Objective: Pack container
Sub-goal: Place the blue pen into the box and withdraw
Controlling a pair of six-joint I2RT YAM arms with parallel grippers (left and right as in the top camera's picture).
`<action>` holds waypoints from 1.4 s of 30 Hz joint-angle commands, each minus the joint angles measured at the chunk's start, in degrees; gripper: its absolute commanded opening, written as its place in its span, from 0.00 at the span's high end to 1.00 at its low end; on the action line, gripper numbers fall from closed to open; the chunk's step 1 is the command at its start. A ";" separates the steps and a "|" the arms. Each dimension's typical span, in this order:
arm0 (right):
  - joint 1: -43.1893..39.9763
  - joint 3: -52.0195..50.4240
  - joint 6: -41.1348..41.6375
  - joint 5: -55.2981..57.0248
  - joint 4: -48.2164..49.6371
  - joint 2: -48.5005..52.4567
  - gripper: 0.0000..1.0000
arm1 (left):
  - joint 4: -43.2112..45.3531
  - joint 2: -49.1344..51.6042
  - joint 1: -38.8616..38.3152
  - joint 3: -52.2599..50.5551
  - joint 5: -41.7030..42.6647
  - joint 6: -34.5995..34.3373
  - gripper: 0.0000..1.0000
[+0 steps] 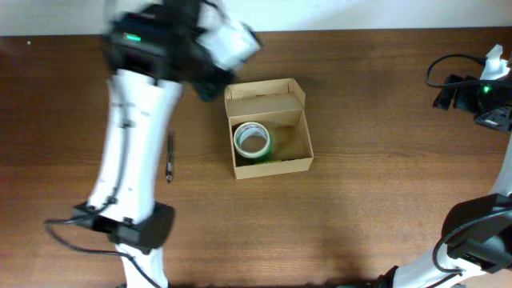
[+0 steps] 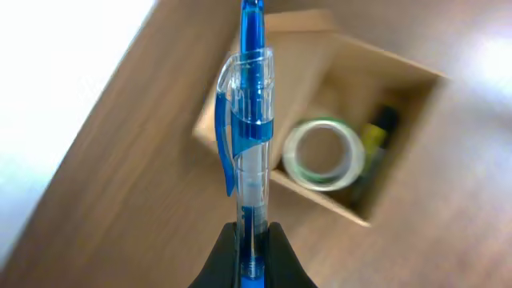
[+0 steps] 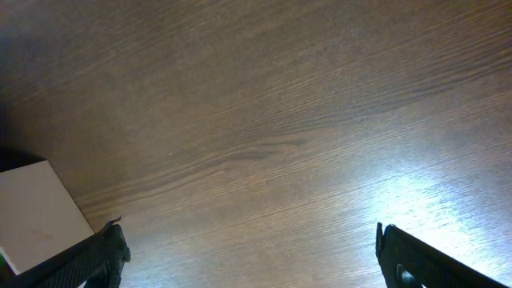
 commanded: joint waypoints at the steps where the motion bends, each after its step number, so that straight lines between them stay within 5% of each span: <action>1: 0.22 -0.24 0.31 -0.33 0.04 -0.13 0.01 | -0.81 2.36 -6.64 -2.32 -5.88 5.99 0.98; 11: 0.22 -0.24 0.31 -0.33 0.02 -0.13 0.01 | 0.04 12.35 -15.58 -11.56 -7.08 6.29 0.98; 32: 0.22 -0.24 0.31 -0.33 0.02 -0.13 0.01 | 1.46 19.34 -16.33 -18.75 -2.56 -0.22 0.98; 35: 0.22 -0.24 0.31 -0.33 0.02 -0.13 0.01 | 1.53 19.34 -16.33 -18.73 -2.56 -0.24 0.90; 37: 0.22 -0.24 0.31 -0.33 0.04 -0.13 0.01 | 1.44 19.34 -16.33 -18.73 -2.64 -1.09 0.71; 40: 0.22 -0.24 0.31 -0.33 0.02 -0.13 0.01 | 0.17 19.32 -16.33 -18.73 -4.98 -1.38 0.61; 42: 0.22 -0.24 0.31 -0.33 0.04 -0.13 0.01 | -0.42 19.30 -16.33 -18.73 -6.49 -1.92 0.64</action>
